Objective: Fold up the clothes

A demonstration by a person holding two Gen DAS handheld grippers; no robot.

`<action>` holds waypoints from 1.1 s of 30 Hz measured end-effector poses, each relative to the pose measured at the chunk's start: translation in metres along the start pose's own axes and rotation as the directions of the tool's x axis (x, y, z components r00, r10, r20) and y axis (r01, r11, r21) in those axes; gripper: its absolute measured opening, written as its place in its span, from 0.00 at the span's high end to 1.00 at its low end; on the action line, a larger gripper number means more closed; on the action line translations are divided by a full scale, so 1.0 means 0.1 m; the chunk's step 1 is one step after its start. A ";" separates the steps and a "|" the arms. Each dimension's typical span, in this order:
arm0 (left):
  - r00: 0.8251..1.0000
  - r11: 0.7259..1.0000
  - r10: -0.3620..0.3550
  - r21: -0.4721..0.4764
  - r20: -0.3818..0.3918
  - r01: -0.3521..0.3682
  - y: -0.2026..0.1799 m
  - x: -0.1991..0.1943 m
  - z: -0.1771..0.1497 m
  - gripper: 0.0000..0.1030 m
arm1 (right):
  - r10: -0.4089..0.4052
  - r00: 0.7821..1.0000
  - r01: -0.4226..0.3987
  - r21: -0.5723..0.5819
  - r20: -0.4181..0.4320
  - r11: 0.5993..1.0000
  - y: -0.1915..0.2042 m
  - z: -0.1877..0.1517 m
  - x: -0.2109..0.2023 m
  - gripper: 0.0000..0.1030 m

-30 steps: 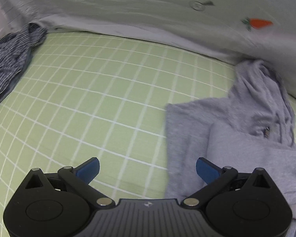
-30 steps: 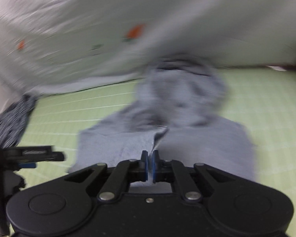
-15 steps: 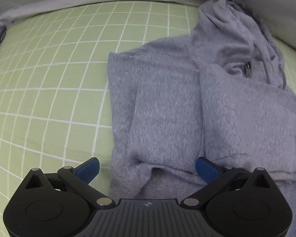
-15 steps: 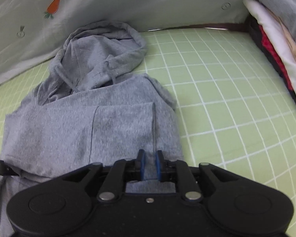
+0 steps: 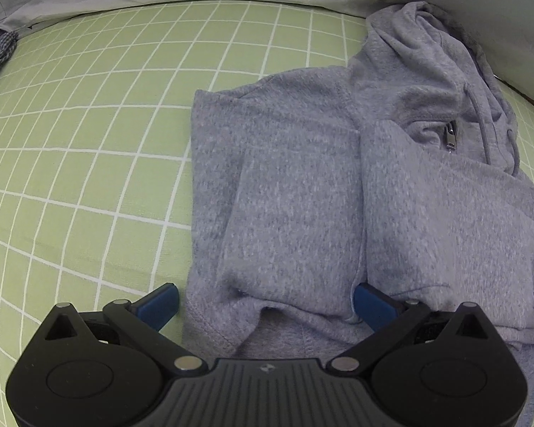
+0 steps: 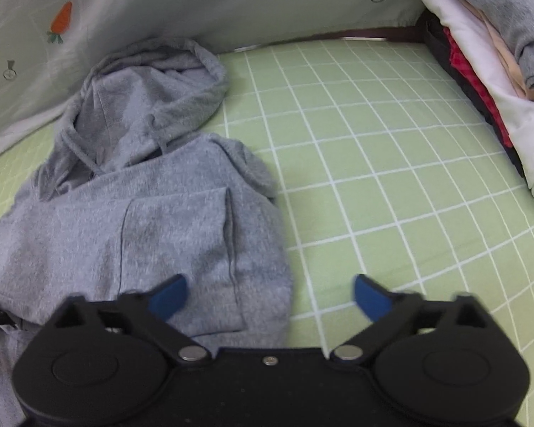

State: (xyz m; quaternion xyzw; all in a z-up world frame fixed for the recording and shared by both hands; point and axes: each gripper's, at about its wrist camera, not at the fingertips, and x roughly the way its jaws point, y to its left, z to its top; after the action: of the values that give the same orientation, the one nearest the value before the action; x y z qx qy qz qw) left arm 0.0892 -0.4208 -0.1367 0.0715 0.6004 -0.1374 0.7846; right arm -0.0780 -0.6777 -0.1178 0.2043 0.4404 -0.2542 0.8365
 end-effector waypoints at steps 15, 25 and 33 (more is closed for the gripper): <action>0.970 1.000 -0.019 0.023 0.244 0.013 -0.13 -0.38 0.89 0.00 | 0.046 0.988 -0.045 -0.007 0.148 0.999 -0.09 0.66 0.12 0.00; 0.945 0.987 -0.160 0.044 0.285 0.154 -0.80 -0.08 1.63 0.00 | 0.011 0.981 0.003 -0.073 0.192 0.997 0.08 1.45 0.77 0.00; 0.969 0.994 -0.005 0.111 0.246 -0.023 -0.97 0.29 1.73 0.00 | -0.052 0.992 0.069 -0.154 0.114 0.986 0.28 1.70 1.32 0.00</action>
State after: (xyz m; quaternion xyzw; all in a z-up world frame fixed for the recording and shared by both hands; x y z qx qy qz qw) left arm 0.2269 -0.5650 -0.1128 0.1009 0.4897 -0.1754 0.8481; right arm 0.1098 -0.7839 -0.1355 0.1096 0.4187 -0.2547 0.8648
